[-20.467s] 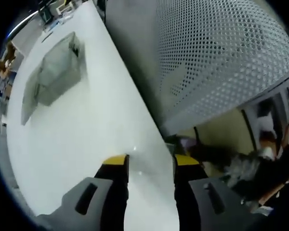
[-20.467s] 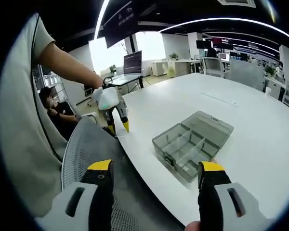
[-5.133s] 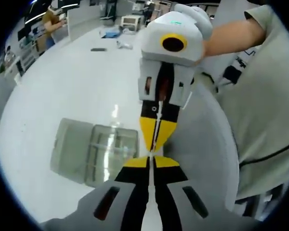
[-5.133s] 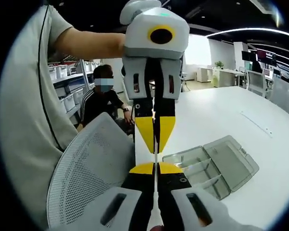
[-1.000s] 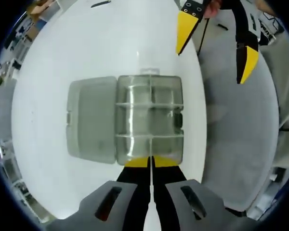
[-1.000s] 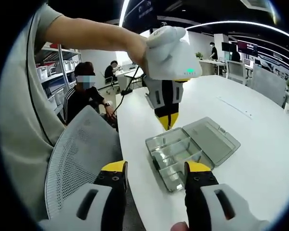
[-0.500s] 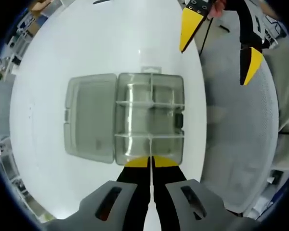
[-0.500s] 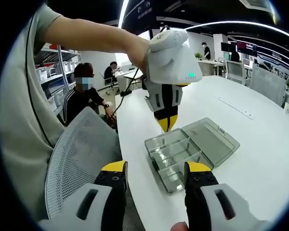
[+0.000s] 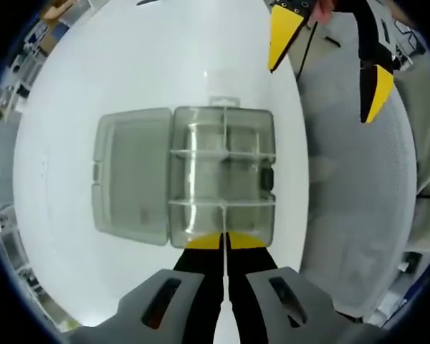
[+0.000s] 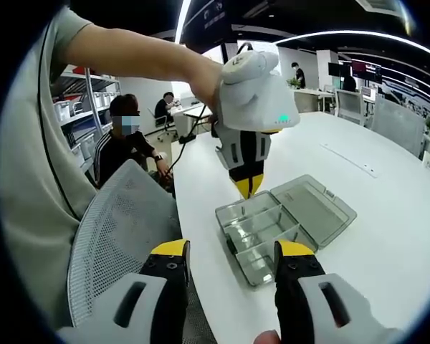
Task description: Insert the divider into the dual guide fixture by aligning both edges with the guide slots and pushing it downward to the bottom, including one-sided entry, uneven engagement, binding, and posture correction.
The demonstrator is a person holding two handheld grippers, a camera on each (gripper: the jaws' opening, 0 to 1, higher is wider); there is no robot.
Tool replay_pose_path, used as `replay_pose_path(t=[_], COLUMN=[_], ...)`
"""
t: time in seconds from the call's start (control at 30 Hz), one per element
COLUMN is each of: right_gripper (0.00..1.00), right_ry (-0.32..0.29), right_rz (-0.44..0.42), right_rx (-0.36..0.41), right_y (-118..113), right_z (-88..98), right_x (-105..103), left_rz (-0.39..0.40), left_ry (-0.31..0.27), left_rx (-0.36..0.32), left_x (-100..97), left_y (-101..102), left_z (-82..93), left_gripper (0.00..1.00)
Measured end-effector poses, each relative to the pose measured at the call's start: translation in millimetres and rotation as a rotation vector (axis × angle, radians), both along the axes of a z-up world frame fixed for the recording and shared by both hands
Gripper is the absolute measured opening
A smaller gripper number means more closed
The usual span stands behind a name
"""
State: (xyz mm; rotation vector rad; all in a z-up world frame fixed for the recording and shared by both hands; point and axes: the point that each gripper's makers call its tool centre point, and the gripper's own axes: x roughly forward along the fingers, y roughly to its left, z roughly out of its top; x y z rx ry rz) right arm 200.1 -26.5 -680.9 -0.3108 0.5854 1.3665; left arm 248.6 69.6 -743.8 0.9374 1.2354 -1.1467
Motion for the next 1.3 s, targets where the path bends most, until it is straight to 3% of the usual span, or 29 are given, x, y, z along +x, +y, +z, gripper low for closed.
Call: replay_pose_path(t=[0.53, 1.3], right_gripper=[0.44, 0.44], right_ry=[0.0, 0.012], right_rz=[0.002, -0.008], right_rx=[-0.002, -0.002], right_y=[0, -2], right_z=[-0.2, -3.3], right_x=[0, -1], left_rz=[-0.049, -0.06], left_ry=[-0.015, -0.013], left_rx=[0.011, 0.016], left_x=[0.3, 0.2], left_y=[-1, 1], left_z=[-3.8, -13.8], left_gripper=[0.0, 0.0])
